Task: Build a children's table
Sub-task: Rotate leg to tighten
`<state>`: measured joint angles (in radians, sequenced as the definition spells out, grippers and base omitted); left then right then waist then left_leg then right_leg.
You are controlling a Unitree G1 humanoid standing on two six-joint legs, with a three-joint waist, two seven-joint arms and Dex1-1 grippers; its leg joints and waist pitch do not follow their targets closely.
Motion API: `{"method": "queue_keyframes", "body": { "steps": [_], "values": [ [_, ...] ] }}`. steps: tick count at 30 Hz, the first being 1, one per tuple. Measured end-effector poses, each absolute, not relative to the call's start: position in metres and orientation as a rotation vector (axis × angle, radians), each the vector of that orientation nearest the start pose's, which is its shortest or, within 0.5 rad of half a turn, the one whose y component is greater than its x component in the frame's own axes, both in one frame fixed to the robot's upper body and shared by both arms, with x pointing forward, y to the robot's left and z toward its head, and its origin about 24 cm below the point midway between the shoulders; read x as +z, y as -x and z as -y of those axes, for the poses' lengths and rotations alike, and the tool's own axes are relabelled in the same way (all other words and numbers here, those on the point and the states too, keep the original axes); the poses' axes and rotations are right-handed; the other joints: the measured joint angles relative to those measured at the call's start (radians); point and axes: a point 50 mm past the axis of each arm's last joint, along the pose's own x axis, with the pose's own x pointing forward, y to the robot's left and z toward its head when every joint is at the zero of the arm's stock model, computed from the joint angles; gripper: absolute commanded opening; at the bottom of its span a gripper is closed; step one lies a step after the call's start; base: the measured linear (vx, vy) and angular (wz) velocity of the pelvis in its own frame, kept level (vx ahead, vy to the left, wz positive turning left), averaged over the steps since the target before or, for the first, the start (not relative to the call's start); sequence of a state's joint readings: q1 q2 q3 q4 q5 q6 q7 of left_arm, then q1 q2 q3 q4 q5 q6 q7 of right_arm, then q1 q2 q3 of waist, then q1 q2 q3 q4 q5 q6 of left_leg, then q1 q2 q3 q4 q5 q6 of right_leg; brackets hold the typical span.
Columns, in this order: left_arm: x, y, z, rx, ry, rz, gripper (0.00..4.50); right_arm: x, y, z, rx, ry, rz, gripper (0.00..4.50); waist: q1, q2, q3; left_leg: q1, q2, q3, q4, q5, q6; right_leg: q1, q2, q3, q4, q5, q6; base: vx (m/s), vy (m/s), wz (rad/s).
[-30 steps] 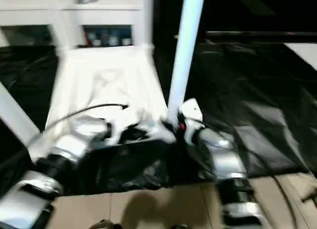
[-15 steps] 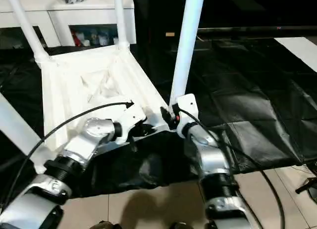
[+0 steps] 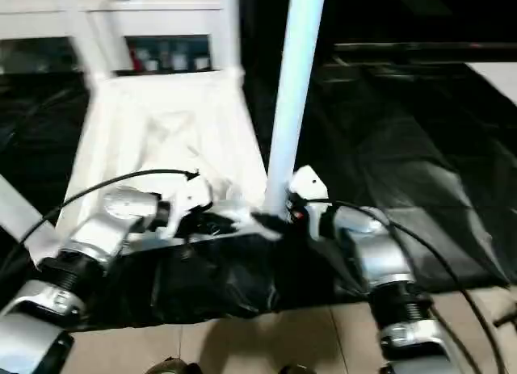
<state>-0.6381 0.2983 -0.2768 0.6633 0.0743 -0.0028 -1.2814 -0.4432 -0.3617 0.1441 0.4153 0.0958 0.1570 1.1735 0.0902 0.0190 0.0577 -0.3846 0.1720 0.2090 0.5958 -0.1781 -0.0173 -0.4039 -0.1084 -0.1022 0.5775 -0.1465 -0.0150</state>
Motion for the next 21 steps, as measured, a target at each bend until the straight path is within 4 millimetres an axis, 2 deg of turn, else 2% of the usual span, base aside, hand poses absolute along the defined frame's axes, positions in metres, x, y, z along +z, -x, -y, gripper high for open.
{"method": "queue_keyframes", "body": {
  "steps": [10,15,17,21],
  "values": [
    [0.054,-0.317,-0.117,-1.526,-0.456,-0.416,0.00,0.054,-0.295,0.144,1.309,0.158,-0.344,2.25,0.002,0.000,0.000,0.002,0.000,0.005,0.000,0.000,0.000,0.002,0.000,0.007,0.001,-0.002,0.004,0.000,0.000,0.00],
    [0.054,-0.318,-0.117,-1.529,-0.454,-0.421,0.00,0.053,-0.294,0.144,1.302,0.165,-0.333,2.10,0.003,0.000,0.000,0.002,0.000,0.005,0.000,0.000,0.000,0.003,0.000,0.007,0.001,-0.003,0.004,0.000,0.000,0.00],
    [0.053,-0.320,-0.116,-1.483,-0.460,-0.411,0.00,0.052,-0.296,0.143,1.236,0.165,-0.309,2.08,0.001,0.000,0.000,0.003,0.000,0.005,0.000,0.000,0.000,0.003,0.000,0.007,0.002,-0.002,0.004,0.000,0.000,0.00],
    [0.052,-0.328,-0.105,-1.351,-0.473,-0.383,0.00,0.047,-0.308,0.138,0.987,0.120,-0.259,1.99,-0.011,0.000,0.000,0.003,0.000,0.005,0.001,0.000,0.000,0.002,0.000,0.007,0.001,-0.002,0.004,0.000,0.000,0.00]
  ]
}}
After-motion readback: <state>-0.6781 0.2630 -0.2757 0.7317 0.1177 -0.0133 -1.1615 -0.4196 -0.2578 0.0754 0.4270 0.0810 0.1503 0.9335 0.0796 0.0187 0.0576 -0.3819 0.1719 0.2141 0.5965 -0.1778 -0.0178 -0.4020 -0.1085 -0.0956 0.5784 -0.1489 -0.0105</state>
